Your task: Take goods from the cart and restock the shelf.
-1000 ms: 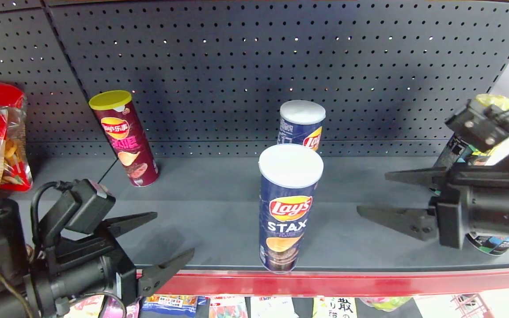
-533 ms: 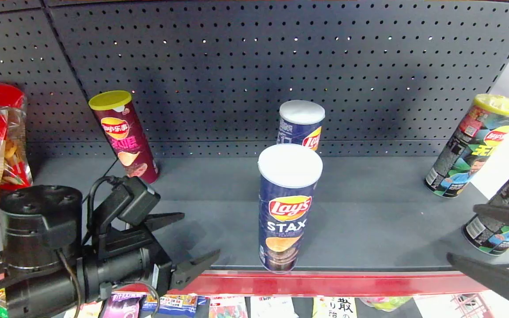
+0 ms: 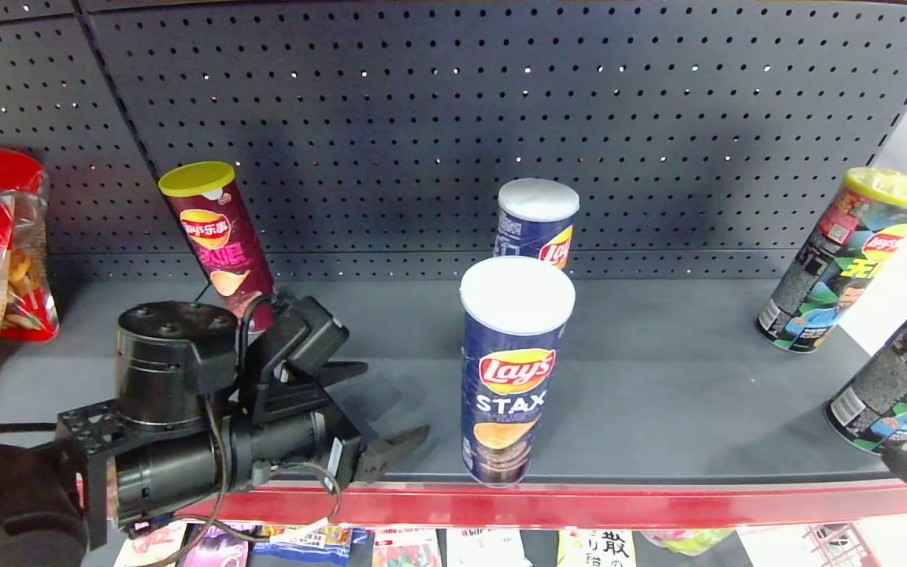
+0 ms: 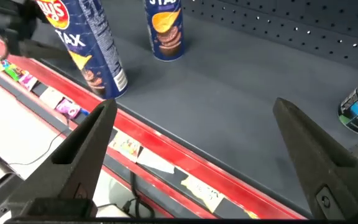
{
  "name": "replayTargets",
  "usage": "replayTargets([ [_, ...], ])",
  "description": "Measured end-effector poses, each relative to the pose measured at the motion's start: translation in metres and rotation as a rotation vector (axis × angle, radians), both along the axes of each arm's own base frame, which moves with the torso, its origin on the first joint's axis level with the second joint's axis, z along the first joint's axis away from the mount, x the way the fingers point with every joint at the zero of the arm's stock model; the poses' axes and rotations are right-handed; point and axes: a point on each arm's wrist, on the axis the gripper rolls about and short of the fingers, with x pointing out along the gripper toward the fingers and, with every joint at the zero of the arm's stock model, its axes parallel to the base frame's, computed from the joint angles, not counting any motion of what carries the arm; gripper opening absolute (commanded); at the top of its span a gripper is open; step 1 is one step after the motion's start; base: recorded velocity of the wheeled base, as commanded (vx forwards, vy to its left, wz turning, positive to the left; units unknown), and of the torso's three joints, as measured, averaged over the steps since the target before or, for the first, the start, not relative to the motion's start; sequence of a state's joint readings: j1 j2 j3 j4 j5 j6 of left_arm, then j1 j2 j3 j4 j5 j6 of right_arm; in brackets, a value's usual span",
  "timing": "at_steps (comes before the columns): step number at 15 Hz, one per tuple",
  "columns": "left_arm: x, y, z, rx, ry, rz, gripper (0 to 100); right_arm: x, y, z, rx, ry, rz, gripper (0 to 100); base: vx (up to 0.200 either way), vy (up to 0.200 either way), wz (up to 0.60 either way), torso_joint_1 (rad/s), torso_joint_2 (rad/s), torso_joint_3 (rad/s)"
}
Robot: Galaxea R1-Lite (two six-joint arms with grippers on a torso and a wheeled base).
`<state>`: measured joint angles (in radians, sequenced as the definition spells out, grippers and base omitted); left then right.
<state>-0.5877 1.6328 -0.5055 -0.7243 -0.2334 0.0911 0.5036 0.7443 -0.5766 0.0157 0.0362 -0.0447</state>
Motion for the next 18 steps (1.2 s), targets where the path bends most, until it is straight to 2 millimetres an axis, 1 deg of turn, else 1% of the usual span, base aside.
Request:
replayTargets([
  [4,0.005,-0.009,-0.006,0.01,0.015,-0.019,100,-0.002,-0.002,0.001,0.006,-0.011,-0.017,100,0.0,0.0,0.0,0.0,0.0,0.0],
  [7,0.012,-0.016,-0.004,0.004,0.007,-0.025,100,-0.002,-0.002,0.002,0.009,-0.015,-0.019,100,0.0,0.0,0.0,0.0,0.0,0.0],
  [10,0.015,-0.022,-0.005,0.005,0.009,-0.036,100,-0.002,-0.003,0.003,0.011,-0.019,-0.02,100,0.0,0.0,0.0,0.0,0.0,0.0],
  [18,0.017,-0.028,-0.009,0.011,0.017,-0.048,100,-0.002,-0.003,0.003,0.01,-0.019,-0.02,100,0.0,0.0,0.0,0.0,0.0,0.0],
])
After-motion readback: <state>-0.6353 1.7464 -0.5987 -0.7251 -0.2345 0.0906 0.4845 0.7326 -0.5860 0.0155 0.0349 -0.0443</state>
